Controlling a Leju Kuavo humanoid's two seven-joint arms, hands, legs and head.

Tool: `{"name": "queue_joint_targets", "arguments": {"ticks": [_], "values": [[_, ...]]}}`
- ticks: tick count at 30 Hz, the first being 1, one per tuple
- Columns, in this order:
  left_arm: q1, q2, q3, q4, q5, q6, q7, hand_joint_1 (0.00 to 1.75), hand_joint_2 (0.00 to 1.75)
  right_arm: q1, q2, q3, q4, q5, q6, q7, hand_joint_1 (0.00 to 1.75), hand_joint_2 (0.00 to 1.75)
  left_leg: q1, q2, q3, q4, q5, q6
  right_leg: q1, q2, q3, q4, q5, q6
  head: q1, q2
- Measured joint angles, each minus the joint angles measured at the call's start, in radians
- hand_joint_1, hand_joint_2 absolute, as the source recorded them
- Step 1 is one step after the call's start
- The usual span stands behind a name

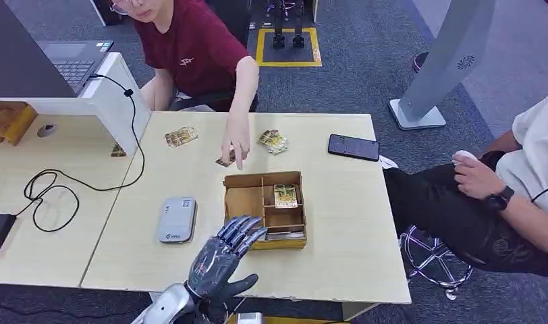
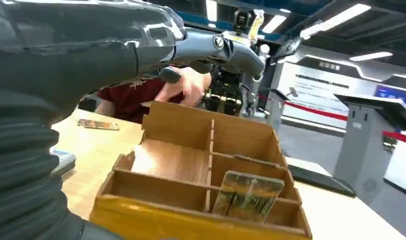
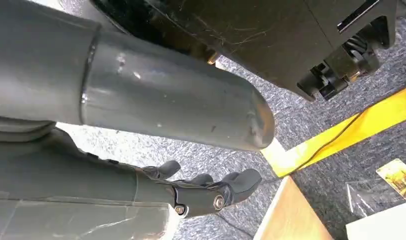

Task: Pass the card to the sensor for recognition and then transmit it.

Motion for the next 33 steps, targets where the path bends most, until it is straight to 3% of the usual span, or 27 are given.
{"name": "queue_joint_targets", "arguments": {"ticks": [4,12,33], "values": [[-0.023,-0.031,0.0,0.025,-0.047,0.01,0.058,0.0,1.75,-0.001,0.0,0.002,0.0,-0.001,0.003,0.001,0.0,0.0,0.0,0.0,0.0,0.0,0.0,0.0,0.0,0.0,0.0,0.0,0.0,0.0,0.0,0.0],[-0.044,-0.065,0.0,0.115,-0.091,0.025,0.114,0.0,1.75,-0.001,0.0,0.006,0.0,-0.002,0.005,0.002,0.0,0.0,0.0,0.0,0.0,0.0,0.0,0.0,0.0,0.0,0.0,0.0,0.0,0.0,0.0,0.0],[-0.061,-0.098,0.0,0.181,-0.113,0.029,0.12,0.0,1.75,-0.002,0.0,0.008,0.0,-0.003,0.006,0.005,0.0,0.0,0.0,0.0,0.0,0.0,0.0,0.0,0.0,0.0,0.0,0.0,0.0,0.0,0.0,0.0]]}}
